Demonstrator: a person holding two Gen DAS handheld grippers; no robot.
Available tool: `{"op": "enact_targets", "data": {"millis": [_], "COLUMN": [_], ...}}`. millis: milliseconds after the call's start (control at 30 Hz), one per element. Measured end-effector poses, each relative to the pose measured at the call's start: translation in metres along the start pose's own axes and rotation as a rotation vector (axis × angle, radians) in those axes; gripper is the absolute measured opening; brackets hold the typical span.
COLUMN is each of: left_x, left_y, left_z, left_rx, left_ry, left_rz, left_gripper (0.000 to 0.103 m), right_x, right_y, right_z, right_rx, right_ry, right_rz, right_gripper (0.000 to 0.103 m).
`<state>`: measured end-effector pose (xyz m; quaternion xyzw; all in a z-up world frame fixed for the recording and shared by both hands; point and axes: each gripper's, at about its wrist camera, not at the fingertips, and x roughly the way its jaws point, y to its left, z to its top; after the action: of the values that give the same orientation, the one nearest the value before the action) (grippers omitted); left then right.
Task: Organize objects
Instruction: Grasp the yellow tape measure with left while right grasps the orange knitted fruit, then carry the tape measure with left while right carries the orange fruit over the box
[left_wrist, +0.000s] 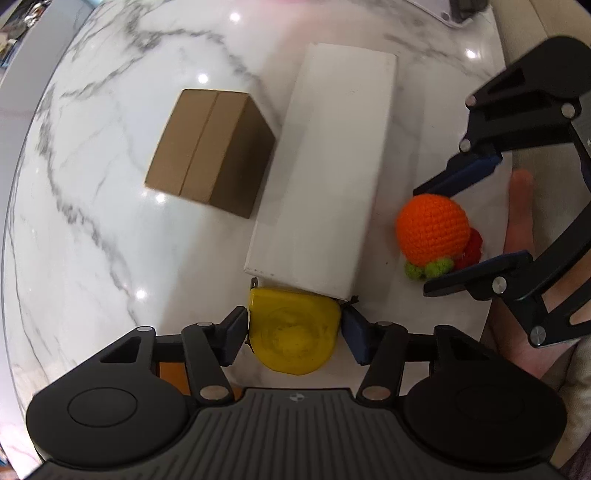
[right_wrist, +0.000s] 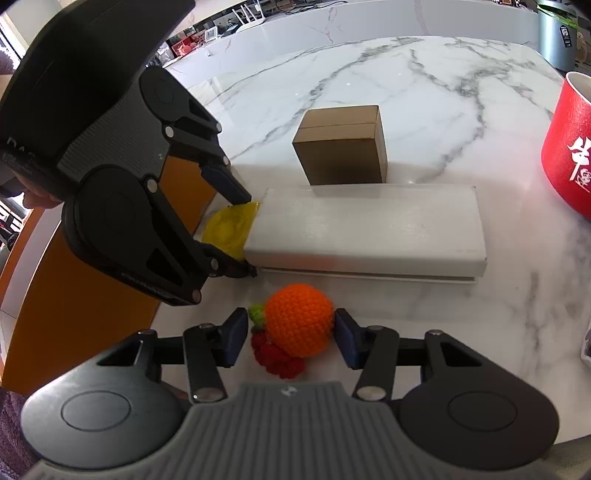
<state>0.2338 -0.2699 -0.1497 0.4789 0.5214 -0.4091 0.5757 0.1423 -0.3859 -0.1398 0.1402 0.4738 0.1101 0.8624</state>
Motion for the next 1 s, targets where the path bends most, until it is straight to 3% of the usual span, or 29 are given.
{"op": "enact_targets", "data": {"millis": [300,533,700,833,1000], "left_x": [-0.026,-0.098,-0.166,-0.190,-0.162], "left_y": [-0.001,-0.001,-0.005,0.002,0.010], "left_z": [-0.023,-0.059,-0.091,-0.134,-0.184], "left_rx": [-0.161,-0.269,-0.314,-0.331,-0.315], "left_ry": [-0.086,-0.264,-0.370,-0.360,-0.249], "left_rz": [-0.030,-0.081,-0.057,0.034,0.117], "left_gripper": [0.063,0.063,0.063,0.063,0.063], "right_x": [-0.004,-0.036,-0.069,-0.090,-0.100], "right_y": [-0.001,0.010,0.029,0.063,0.128], "right_z": [-0.002,-0.001,-0.003,0.009,0.042], "right_rx": [0.015,0.011,0.001,-0.050,-0.206], "right_ry": [-0.011,-0.095,-0.179,-0.227,-0.238], "right_rz": [-0.006,0.001,0.030,0.059,0.063], "right_gripper": [0.049,0.048,0.048,0.048,0.048]}}
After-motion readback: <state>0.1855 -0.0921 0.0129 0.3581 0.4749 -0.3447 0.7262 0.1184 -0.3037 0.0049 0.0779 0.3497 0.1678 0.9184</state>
